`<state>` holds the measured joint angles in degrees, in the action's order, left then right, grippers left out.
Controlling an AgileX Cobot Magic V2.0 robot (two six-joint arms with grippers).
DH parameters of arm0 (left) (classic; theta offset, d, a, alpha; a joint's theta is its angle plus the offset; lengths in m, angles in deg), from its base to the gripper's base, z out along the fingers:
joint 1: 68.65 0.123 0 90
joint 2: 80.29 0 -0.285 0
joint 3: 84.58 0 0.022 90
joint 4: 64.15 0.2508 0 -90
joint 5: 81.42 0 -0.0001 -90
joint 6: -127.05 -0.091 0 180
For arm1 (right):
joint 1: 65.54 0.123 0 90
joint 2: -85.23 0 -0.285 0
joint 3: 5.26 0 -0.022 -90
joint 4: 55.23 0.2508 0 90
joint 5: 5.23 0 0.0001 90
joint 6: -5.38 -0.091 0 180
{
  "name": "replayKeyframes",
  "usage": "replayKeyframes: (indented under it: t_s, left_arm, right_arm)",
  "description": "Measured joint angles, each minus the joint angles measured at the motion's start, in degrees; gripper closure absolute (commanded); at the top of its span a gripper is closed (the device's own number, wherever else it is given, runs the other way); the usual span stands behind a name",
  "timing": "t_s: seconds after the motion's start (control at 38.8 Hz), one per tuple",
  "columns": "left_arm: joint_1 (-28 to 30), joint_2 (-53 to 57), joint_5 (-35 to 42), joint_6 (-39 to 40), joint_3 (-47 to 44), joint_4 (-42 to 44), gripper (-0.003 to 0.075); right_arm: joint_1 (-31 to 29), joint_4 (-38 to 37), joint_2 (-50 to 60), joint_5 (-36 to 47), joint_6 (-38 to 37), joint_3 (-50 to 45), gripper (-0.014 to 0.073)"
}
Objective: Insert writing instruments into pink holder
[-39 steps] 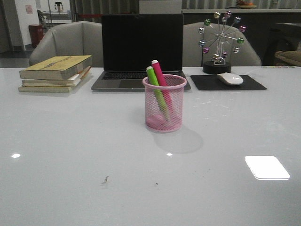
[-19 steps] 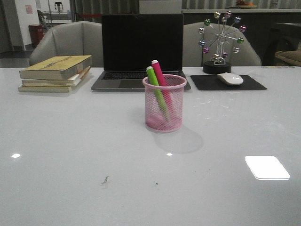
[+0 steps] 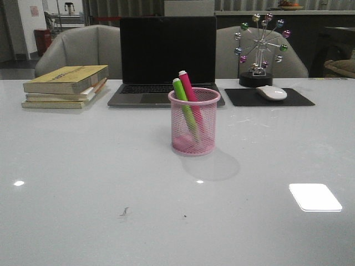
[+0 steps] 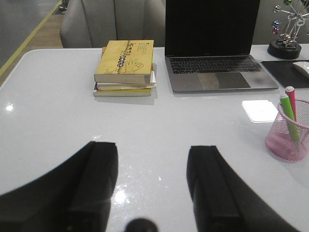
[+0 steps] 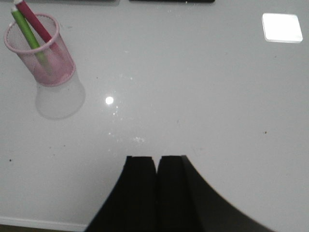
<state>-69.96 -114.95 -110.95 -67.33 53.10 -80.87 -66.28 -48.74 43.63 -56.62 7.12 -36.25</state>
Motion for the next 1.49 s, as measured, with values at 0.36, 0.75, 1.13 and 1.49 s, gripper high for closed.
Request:
replayKeyframes:
  t_s: [0.36,0.75,1.13,1.49]
  left_arm:
    - [0.0,0.0,0.0,0.0,0.0,0.0,0.0315]
    - [0.0,0.0,0.0,0.0,0.0,0.0,0.0315]
    - [0.0,0.0,0.0,0.0,0.0,-0.08,0.0315]
    - [0.0,0.0,0.0,0.0,0.0,-0.08,0.0315]
  right_arm:
    - [0.0,0.0,13.48,1.85,0.0,0.0,0.0569]
    - [0.0,2.18,26.24,4.71,0.0,-2.09,0.0569]
    - [0.0,9.78,34.7,31.66,0.0,-24.74,0.0569]
    - [0.0,3.5,34.7,47.78,0.0,-39.71,0.0569]
